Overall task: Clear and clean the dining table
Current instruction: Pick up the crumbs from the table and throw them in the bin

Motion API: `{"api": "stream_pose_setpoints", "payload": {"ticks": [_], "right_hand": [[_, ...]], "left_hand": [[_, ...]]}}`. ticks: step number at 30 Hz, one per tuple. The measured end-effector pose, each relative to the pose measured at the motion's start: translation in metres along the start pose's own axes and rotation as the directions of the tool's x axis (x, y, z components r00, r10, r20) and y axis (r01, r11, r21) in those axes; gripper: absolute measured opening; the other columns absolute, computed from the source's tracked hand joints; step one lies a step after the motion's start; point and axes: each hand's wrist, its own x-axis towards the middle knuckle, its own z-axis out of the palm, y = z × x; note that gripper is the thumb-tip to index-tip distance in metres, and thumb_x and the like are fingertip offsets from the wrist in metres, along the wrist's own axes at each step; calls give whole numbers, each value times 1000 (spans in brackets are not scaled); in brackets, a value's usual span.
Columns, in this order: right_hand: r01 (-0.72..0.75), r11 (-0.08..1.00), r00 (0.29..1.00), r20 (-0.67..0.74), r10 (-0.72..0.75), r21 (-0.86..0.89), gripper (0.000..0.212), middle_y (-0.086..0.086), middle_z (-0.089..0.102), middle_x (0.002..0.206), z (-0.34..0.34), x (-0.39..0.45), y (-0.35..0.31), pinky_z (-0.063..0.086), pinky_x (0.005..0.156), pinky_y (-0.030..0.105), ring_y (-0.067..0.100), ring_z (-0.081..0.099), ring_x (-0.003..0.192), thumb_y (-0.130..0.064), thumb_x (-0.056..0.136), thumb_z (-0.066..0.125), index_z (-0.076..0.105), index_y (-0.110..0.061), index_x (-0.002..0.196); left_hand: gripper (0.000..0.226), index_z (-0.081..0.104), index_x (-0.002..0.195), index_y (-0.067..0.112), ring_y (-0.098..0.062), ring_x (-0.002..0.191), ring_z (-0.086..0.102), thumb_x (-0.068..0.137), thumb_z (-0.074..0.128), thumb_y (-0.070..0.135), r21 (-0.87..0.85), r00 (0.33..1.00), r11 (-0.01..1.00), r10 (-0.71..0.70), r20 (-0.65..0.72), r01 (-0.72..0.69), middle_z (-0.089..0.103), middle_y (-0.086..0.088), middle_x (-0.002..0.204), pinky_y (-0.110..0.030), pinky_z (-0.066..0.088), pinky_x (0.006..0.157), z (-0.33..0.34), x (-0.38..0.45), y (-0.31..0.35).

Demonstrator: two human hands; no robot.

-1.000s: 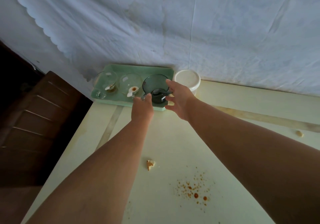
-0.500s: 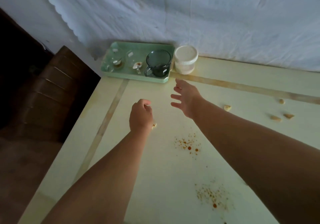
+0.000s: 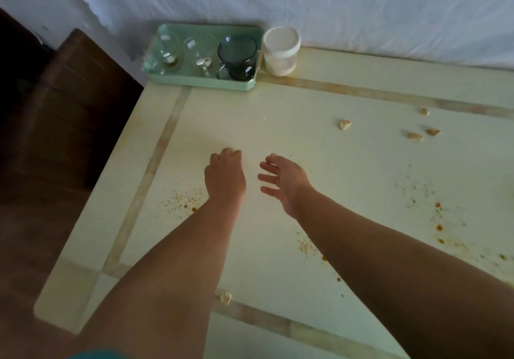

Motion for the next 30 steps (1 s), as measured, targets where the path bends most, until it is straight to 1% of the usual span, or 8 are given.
{"api": "stream_pose_setpoints", "payload": {"ticks": [7, 12, 17, 21, 25, 26, 28, 30], "right_hand": [[-38, 998, 999, -10, 38, -42, 33, 6, 68, 117, -12, -15, 13, 54, 93, 44, 29, 67, 106, -34, 100, 49, 59, -11, 122], [-76, 995, 997, -4, 76, -67, 34, 7, 70, 115, -20, -27, 25, 54, 94, 45, 30, 68, 106, -36, 100, 49, 61, -10, 118], [-138, 985, 989, 45, 143, -107, 38, 9, 69, 115, -31, -42, 40, 54, 92, 45, 31, 67, 106, -40, 99, 49, 62, -8, 116], [-176, 977, 981, 65, 185, -118, 39, 12, 67, 118, -42, -54, 54, 55, 89, 45, 33, 67, 106, -40, 99, 51, 61, -7, 117], [-194, 974, 973, 99, 206, -117, 42, 14, 64, 121, -47, -66, 64, 55, 89, 45, 35, 66, 106, -40, 98, 52, 58, -5, 121], [-191, 974, 973, 109, 205, -125, 43, 13, 63, 121, -48, -69, 65, 55, 91, 46, 35, 65, 106, -39, 98, 53, 57, -5, 122], [-185, 974, 972, 120, 200, -128, 41, 13, 62, 122, -48, -75, 70, 54, 94, 47, 35, 65, 107, -38, 98, 54, 56, -5, 123], [-181, 976, 974, 117, 196, -125, 39, 12, 61, 122, -48, -81, 74, 54, 93, 47, 34, 64, 107, -35, 98, 54, 56, -5, 122]], "left_hand": [[26, 57, 111, 14, -27, 101, 52, 92, 44, 2, -125, 999, 991, -41, 32, 44, 53, -9, 110, -34, 43, 75, 4, -19, 5], [22, 55, 113, 7, -31, 98, 57, 91, 49, 7, -182, 991, 978, -85, 108, 104, 53, -14, 111, -36, 45, 77, 1, -35, 10], [19, 60, 110, 10, -24, 90, 59, 91, 58, 12, -315, 970, 921, -193, 146, 230, 52, -8, 111, -27, 42, 74, 2, -72, 14], [19, 66, 106, 13, -13, 82, 55, 90, 56, 12, -544, 915, 738, -361, 183, 400, 60, -3, 107, -22, 40, 74, 2, -107, 25], [24, 71, 105, 13, -19, 82, 69, 88, 55, 17, -748, 750, 280, -520, 408, 601, 73, -3, 89, -34, 57, 82, 0, -134, 27], [23, 71, 103, 13, -20, 80, 70, 87, 55, 18, -756, 722, 219, -541, 432, 617, 72, -2, 83, -37, 58, 82, -1, -141, 26], [17, 70, 96, 18, -19, 77, 69, 85, 57, 20, -767, 728, 211, -536, 428, 606, 71, 1, 77, -40, 58, 83, -1, -155, 23], [10, 68, 91, 24, -18, 79, 70, 84, 60, 24, -783, 770, 254, -499, 397, 568, 72, 3, 80, -40, 58, 82, -6, -169, 24]]}}
